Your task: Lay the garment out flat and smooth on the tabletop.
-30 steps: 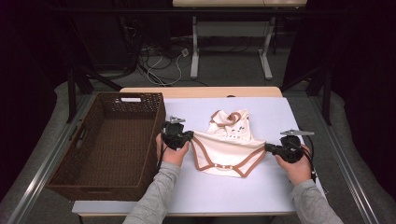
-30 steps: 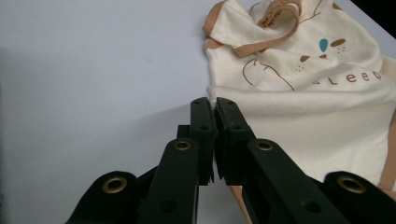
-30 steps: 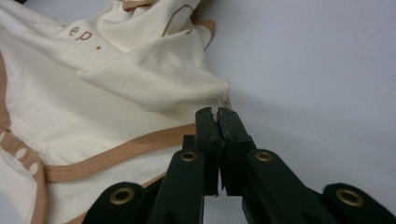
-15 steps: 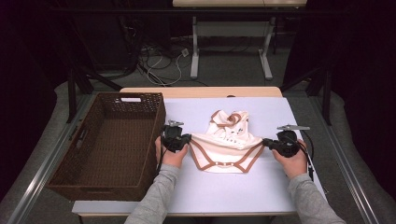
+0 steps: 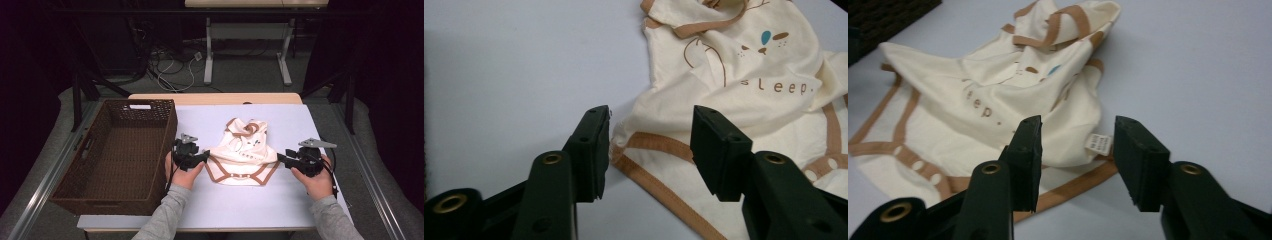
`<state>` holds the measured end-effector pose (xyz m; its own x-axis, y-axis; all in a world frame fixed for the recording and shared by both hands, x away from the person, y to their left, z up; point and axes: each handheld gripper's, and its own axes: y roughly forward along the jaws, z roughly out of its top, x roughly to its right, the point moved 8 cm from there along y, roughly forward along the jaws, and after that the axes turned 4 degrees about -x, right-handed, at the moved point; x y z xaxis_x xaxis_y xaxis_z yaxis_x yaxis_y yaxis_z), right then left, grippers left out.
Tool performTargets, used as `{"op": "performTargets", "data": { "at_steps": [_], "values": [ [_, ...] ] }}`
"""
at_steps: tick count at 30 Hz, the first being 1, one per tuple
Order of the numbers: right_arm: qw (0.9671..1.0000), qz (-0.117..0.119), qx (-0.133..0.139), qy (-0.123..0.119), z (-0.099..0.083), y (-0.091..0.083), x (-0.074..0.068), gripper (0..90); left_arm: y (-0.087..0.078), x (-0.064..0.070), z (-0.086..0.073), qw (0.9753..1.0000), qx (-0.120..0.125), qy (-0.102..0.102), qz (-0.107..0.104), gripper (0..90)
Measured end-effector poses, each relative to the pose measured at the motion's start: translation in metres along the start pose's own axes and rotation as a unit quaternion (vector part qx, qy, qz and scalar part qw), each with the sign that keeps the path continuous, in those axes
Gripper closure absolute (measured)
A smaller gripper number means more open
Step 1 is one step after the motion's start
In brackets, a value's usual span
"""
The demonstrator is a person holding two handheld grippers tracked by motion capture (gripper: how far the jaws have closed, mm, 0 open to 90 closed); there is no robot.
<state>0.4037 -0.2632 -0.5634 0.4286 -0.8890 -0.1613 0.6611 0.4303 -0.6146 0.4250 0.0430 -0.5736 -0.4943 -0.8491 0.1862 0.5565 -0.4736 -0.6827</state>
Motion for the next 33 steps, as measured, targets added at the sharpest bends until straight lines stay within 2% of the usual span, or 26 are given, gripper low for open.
{"op": "performTargets", "data": {
  "at_steps": [3,6,12,15,19,24,27,33],
  "values": [
    [0.9999,0.004,0.001,-0.011,-0.002,-0.002,-0.007,51.8,-0.002,0.002,-0.007,0.9999,-0.002,0.003,-0.014,46.7],
    [0.9997,0.006,0.007,-0.024,-0.002,-0.002,-0.015,49.3,-0.008,0.003,-0.015,0.9996,-0.006,0.024,-0.013,43.7],
    [0.9989,0.008,0.010,-0.046,-0.007,-0.003,-0.031,47.0,-0.014,0.013,-0.025,0.9982,0.006,0.053,-0.029,41.4],
    [0.9985,0.009,0.014,-0.052,-0.011,-0.006,-0.038,45.6,-0.016,0.020,-0.029,0.9979,0.007,0.046,-0.045,40.7],
    [0.9986,0.008,0.018,-0.048,-0.019,-0.008,-0.044,45.0,-0.014,0.028,-0.037,0.9970,-0.002,0.052,-0.058,37.7],
    [0.9981,0.046,0.005,-0.039,-0.033,-0.002,-0.056,42.8,-0.007,0.037,-0.042,0.9950,-0.010,0.061,-0.078,25.2],
    [0.9971,0.050,0.001,-0.057,-0.037,0.002,-0.062,40.7,-0.002,0.041,-0.044,0.9938,-0.013,0.068,-0.087,21.4],
    [0.9964,0.047,-0.007,-0.070,-0.041,0.009,-0.069,39.7,0.006,0.050,-0.049,0.9918,-0.022,0.073,-0.103,19.5]
  ]
}}
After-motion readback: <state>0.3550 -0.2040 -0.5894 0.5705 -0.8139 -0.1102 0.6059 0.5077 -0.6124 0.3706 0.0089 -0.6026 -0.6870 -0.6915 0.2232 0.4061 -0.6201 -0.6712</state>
